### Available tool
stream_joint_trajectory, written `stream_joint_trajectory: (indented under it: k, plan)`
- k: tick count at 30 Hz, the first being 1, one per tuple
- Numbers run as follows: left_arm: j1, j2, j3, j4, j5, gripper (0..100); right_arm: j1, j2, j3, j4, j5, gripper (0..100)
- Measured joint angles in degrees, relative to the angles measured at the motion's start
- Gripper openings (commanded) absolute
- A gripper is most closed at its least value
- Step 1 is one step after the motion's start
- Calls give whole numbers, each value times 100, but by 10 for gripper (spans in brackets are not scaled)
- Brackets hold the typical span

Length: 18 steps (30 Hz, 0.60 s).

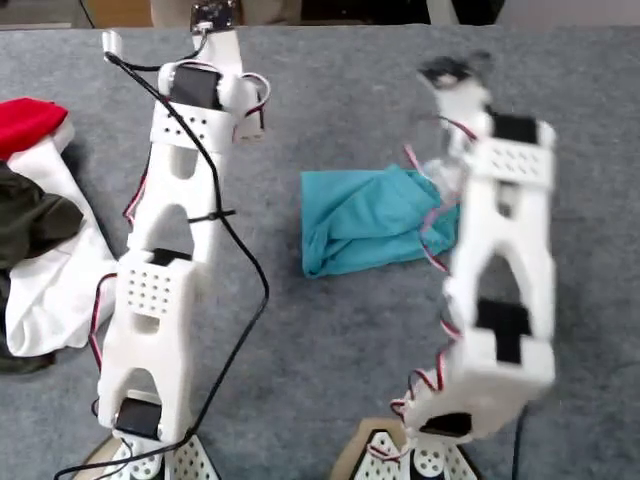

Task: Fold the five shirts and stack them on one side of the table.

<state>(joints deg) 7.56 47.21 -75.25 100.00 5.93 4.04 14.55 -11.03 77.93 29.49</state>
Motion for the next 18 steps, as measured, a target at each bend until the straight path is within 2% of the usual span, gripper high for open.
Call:
stream_joint_trajectory:
  k: [5,9,11,14,18]
  plan:
    - [-343,-457,519,26,-88,19,-774,1943,-2716,1284,35,5]
    - [-334,-1257,1802,26,-97,19,-1002,3534,-4914,2171,53,5]
    - [-334,-1741,2576,26,-97,19,-1055,4176,-5829,2286,53,5]
    - [-334,-2444,3727,-26,-97,19,-1064,4712,-6585,2312,53,5]
    - [-334,-3402,5240,-484,-255,19,-1055,5046,-6919,2303,53,5]
